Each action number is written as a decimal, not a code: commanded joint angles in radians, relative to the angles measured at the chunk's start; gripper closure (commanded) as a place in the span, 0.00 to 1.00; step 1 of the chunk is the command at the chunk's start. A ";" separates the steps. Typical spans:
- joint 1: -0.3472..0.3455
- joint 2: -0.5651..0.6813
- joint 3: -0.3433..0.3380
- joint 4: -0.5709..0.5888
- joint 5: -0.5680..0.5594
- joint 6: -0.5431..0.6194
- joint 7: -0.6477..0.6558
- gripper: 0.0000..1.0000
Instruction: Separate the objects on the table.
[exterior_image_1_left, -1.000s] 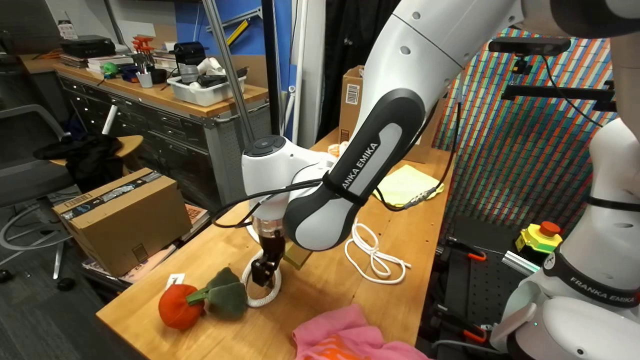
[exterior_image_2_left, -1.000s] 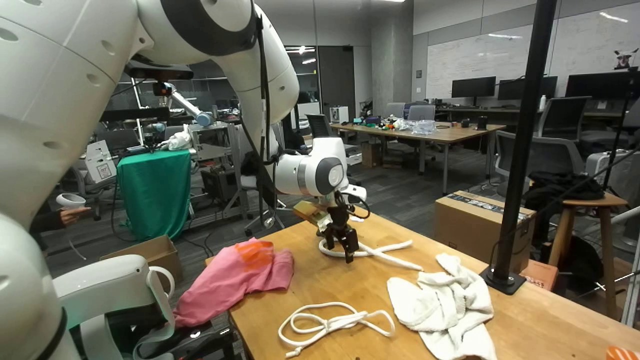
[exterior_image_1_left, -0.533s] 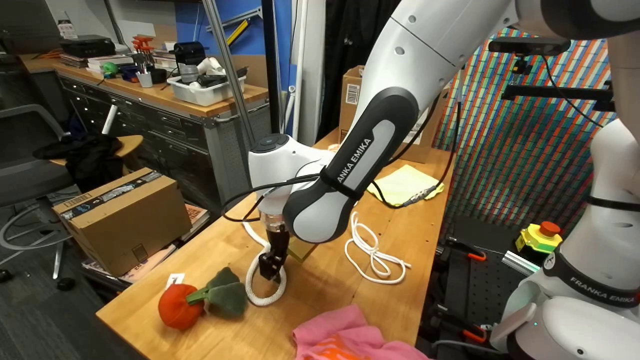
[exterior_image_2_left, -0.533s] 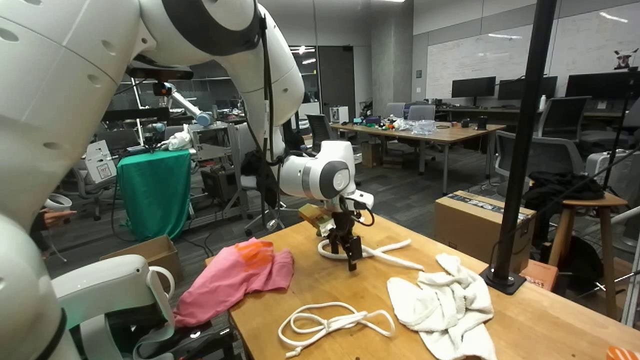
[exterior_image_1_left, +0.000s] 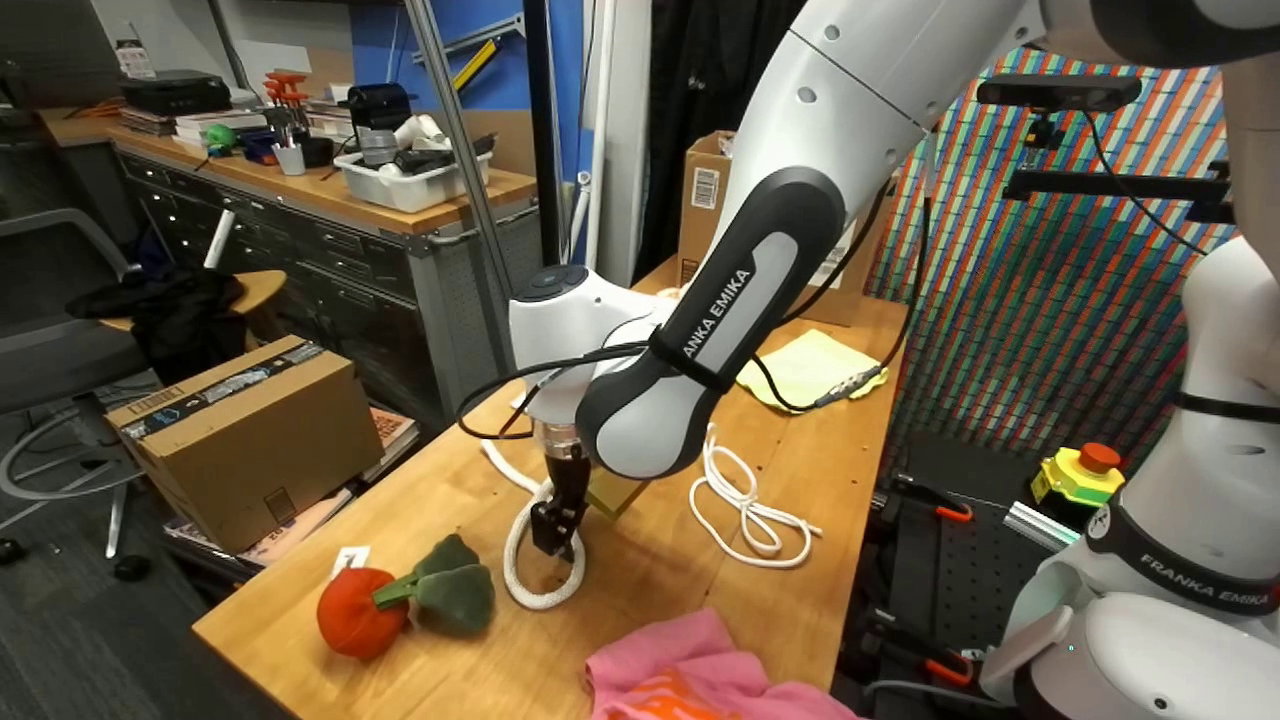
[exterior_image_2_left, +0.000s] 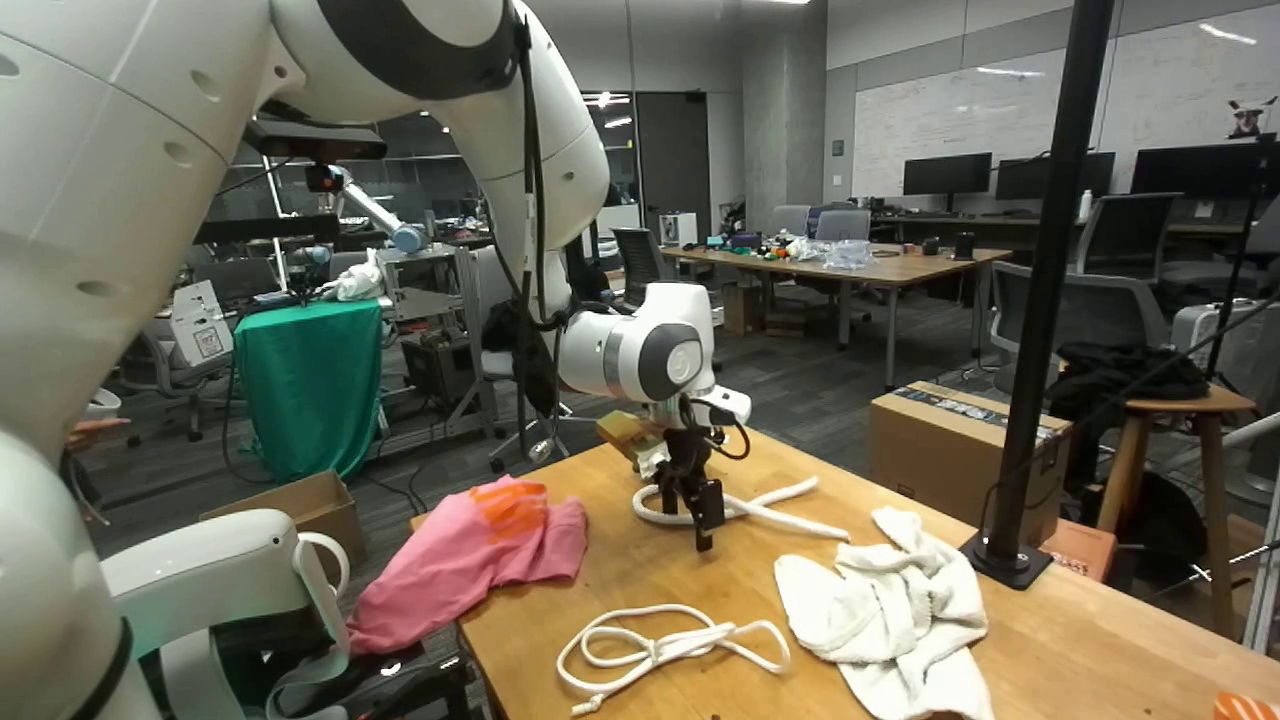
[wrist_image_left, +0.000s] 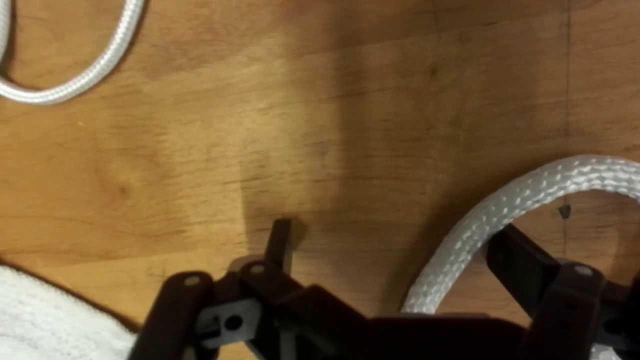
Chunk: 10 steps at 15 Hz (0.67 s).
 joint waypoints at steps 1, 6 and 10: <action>-0.018 -0.059 -0.003 -0.056 0.011 -0.031 -0.020 0.00; -0.037 -0.101 -0.006 -0.097 0.004 -0.066 -0.031 0.00; -0.056 -0.156 0.018 -0.125 0.015 -0.111 -0.064 0.00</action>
